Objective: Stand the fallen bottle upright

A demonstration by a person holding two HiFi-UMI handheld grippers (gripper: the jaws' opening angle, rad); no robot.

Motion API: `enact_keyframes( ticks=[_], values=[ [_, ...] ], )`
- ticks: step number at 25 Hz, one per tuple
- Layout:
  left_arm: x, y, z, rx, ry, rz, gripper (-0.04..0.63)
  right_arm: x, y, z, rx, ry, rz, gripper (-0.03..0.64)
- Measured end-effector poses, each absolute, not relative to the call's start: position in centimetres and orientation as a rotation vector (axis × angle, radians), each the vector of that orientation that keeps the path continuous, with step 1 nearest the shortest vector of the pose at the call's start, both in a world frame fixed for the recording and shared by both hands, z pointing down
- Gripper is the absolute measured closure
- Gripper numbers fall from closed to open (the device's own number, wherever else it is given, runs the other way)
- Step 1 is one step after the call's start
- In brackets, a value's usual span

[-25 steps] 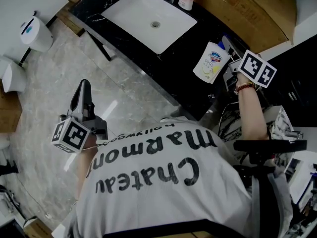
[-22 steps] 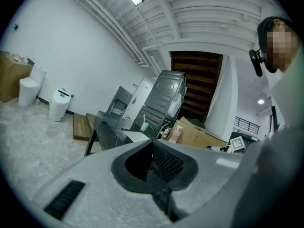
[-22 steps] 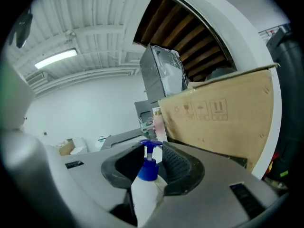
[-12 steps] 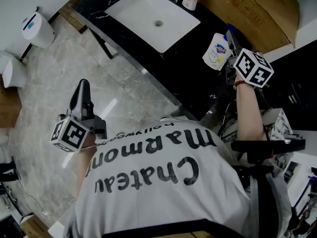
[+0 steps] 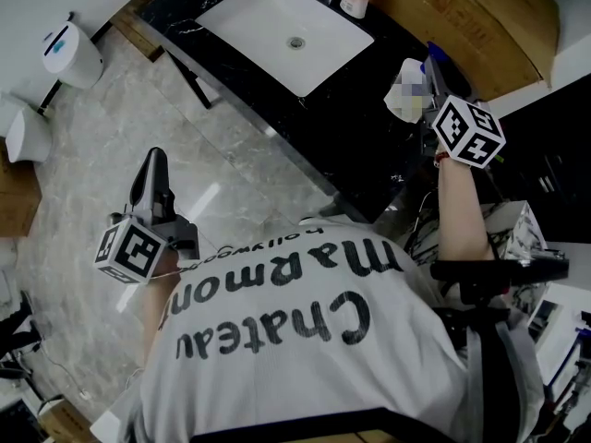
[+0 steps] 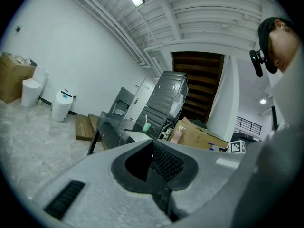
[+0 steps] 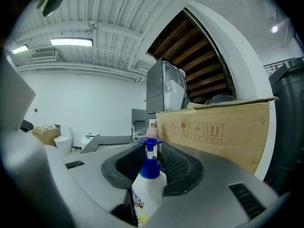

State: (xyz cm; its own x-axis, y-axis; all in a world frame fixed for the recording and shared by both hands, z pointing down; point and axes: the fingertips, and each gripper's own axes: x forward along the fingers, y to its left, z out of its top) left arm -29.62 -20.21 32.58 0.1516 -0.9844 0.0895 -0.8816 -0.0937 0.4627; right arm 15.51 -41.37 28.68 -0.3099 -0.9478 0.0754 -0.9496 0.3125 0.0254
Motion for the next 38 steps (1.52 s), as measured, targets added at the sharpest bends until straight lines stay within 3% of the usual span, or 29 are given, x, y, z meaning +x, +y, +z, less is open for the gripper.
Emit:
enact_keyframes(
  ticks=[4, 5, 38],
  values=[
    [-29.3, -20.3, 32.7, 2.035, -1.77, -0.337, 0.582, 15.6, -41.0, 28.9, 1.8, -2.492, 0.062, 0.509],
    [-29.3, -20.3, 32.7, 2.037, -1.767, -0.336, 0.581, 15.6, -40.8, 28.9, 1.799, -2.494, 0.064, 0.542],
    [-28.6, -19.7, 32.7, 2.039, -1.75, -0.345, 0.582, 15.9, -38.8, 29.4, 1.821, -2.496, 0.064, 0.541]
  ],
)
